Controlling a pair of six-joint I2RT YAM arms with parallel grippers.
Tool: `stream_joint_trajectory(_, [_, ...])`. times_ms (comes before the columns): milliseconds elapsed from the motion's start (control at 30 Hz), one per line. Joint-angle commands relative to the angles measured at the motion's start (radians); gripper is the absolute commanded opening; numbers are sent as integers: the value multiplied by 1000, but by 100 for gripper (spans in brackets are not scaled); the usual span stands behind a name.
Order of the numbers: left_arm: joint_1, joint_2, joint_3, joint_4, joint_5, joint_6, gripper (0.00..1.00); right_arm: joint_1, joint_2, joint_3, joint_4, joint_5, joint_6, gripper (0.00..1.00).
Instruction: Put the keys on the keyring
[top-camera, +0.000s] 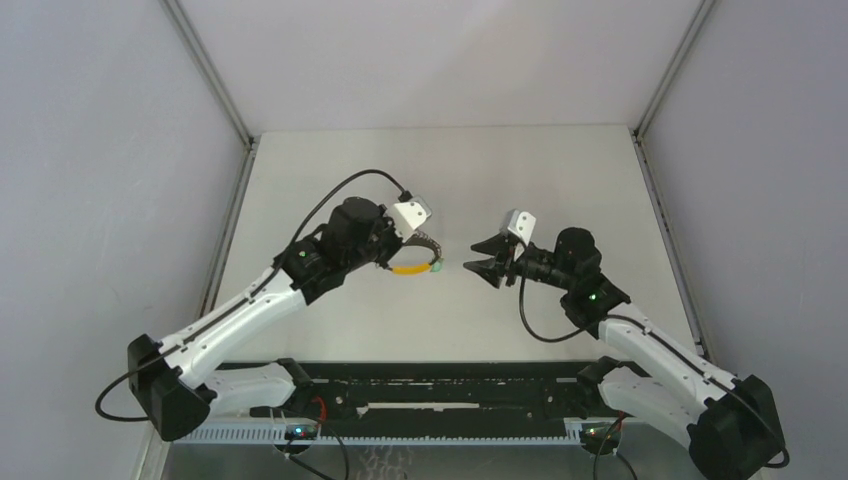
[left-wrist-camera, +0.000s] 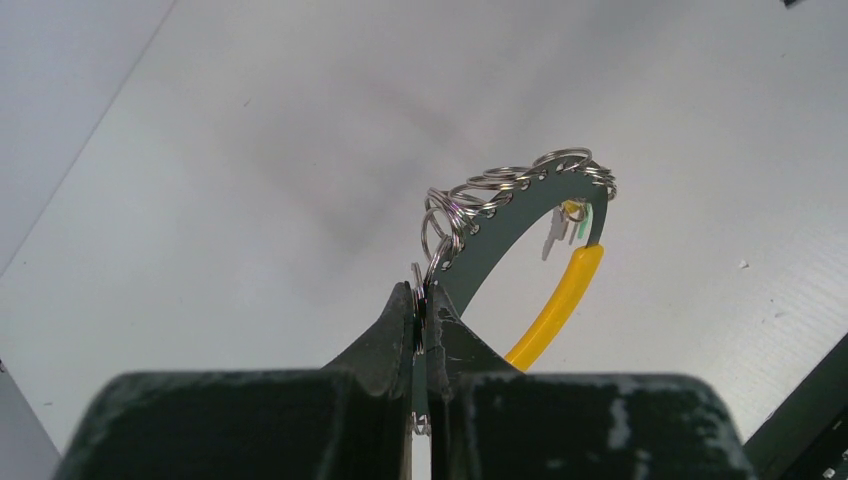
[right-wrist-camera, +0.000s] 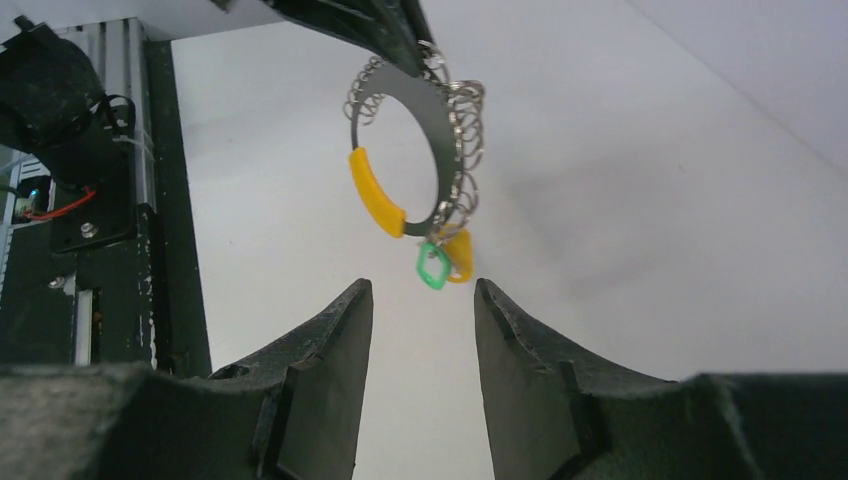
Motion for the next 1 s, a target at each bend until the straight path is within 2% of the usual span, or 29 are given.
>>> stream_joint_trajectory(0, [-4, -69, 73, -13, -20, -74, 0, 79, -33, 7, 51, 71, -102, 42])
stream_joint_trajectory(167, [-6, -94, 63, -12, 4, -80, 0, 123, -3, 7, 56, 127, -136, 42])
stream_joint_trajectory(367, [-9, -108, 79, -14, 23, -88, 0, 140, 41, 7, 97, 145, -145, 36])
stream_joint_trajectory(967, [-22, -134, 74, 0, 66, -118, 0, 185, 148, 8, 203, 150, -84, 35])
